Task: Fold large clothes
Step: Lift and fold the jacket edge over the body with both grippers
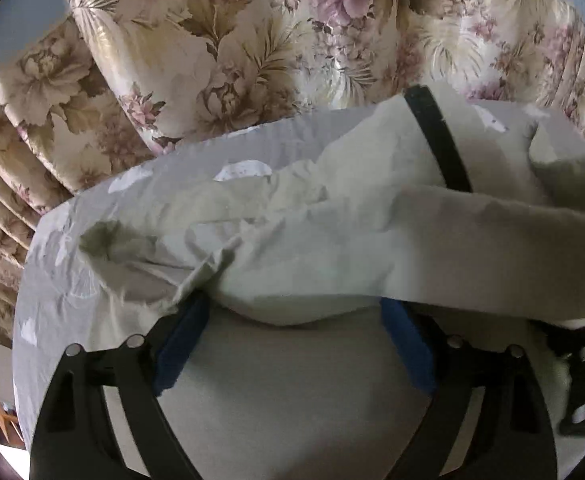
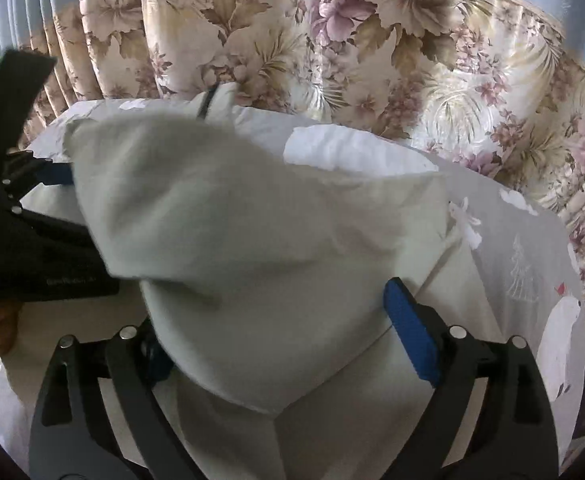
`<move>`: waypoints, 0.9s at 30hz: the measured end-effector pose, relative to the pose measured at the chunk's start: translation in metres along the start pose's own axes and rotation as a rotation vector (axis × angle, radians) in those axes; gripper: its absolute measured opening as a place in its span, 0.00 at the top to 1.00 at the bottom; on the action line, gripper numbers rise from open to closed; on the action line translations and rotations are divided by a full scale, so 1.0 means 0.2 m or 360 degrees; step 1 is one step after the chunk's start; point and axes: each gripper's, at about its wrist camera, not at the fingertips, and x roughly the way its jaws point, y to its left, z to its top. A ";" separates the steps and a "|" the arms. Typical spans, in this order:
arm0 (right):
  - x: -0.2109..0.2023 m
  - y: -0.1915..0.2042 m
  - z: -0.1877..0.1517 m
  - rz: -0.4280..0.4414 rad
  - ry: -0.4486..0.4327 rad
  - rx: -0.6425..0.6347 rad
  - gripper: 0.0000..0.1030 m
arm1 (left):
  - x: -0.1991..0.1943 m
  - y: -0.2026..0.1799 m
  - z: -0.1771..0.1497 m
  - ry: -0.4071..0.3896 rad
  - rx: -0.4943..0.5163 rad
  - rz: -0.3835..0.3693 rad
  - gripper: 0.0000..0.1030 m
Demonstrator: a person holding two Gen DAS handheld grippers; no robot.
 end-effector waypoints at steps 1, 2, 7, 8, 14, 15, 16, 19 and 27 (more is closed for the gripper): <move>0.00 -0.02 -0.01 0.0035 -0.0007 0.0031 0.12 | 0.00 0.01 -0.01 -0.0016 -0.0002 0.0014 0.08; -0.04 -0.04 -0.02 0.0082 -0.0028 0.0065 0.13 | 0.00 0.02 -0.02 -0.0023 -0.0021 0.0006 0.08; -0.38 -0.29 -0.12 0.0199 -0.0275 0.0234 0.09 | -0.17 0.09 -0.08 -0.0135 -0.0100 -0.0091 0.09; -0.46 -0.39 -0.17 0.0167 -0.0327 0.0279 0.07 | -0.23 0.09 -0.09 -0.0170 -0.0131 -0.0128 0.09; -0.43 -0.84 -0.40 -0.0005 -0.0204 0.0554 0.13 | -0.57 -0.03 -0.16 -0.0377 -0.0122 -0.0368 0.09; -0.41 -0.86 -0.42 0.0078 -0.0196 0.0587 0.13 | -0.59 -0.07 -0.16 -0.0393 -0.0094 -0.0389 0.09; -0.37 -0.85 -0.44 0.0222 -0.0176 0.0612 0.13 | -0.61 -0.14 -0.16 -0.0402 -0.0051 -0.0422 0.09; -0.28 -0.75 -0.43 0.0309 -0.0117 0.0550 0.13 | -0.57 -0.25 -0.12 -0.0378 -0.0028 -0.0418 0.09; -0.12 -0.56 -0.41 0.0458 -0.0030 0.0512 0.33 | -0.26 -0.23 -0.09 -0.0153 -0.0159 -0.0339 0.09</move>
